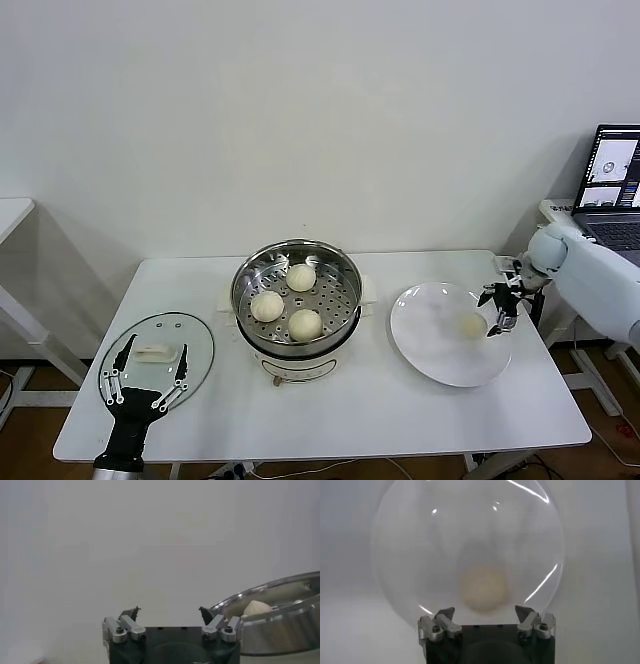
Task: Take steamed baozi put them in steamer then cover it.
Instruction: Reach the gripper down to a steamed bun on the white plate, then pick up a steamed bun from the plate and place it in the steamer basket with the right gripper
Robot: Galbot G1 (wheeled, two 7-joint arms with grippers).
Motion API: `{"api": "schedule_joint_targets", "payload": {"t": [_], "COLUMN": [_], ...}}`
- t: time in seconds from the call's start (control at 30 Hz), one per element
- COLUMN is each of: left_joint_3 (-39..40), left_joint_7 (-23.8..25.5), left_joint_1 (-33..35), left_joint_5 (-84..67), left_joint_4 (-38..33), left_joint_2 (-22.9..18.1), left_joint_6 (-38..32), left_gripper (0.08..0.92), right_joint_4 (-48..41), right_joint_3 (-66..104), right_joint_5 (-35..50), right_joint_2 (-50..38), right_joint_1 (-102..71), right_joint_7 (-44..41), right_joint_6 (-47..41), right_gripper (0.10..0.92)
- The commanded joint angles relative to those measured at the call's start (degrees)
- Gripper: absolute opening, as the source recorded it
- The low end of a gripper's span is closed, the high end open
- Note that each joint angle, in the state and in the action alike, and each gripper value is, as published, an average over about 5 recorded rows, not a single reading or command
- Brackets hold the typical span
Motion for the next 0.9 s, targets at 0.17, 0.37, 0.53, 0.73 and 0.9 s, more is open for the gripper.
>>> {"api": "schedule_joint_targets", "payload": {"t": [0.17, 0.37, 0.53, 0.73, 0.9], "left_joint_3": [-0.07, -0.01, 0.07, 0.53, 0.89], "left_joint_7": [-0.07, -0.11, -0.11, -0.11, -0.12], "left_joint_1": [-0.1, -0.22, -0.33, -0.7, -1.38], "left_joint_5": [0.02, 0.0, -0.02, -0.02, -0.03], "left_joint_4": [0.24, 0.41, 0.35, 0.26, 0.29], "left_joint_2": [0.02, -0.04, -0.03, 0.19, 0.43], "left_joint_6": [-0.05, -0.05, 0.0, 0.19, 0.45], "left_gripper": [0.823, 0.823, 0.823, 0.823, 0.823], "right_joint_4": [-3.42, -2.8, -0.6, 6.02, 13.83], "right_joint_3": [1.17, 0.13, -2.11, -8.1, -16.78], "right_joint_5": [-1.01, -1.56, -1.18, 1.54, 10.1], "right_joint_2": [3.65, 3.56, 2.51, 1.64, 4.3], "right_joint_1": [-2.41, -1.45, 1.86, 13.03, 26.81], "right_joint_7": [1.63, 1.47, 0.34, -6.23, -13.44], "right_joint_6": [-0.24, -0.18, -0.2, -0.42, -2.46], "right_gripper": [0.823, 0.76, 0.668, 0.646, 0.653]}}
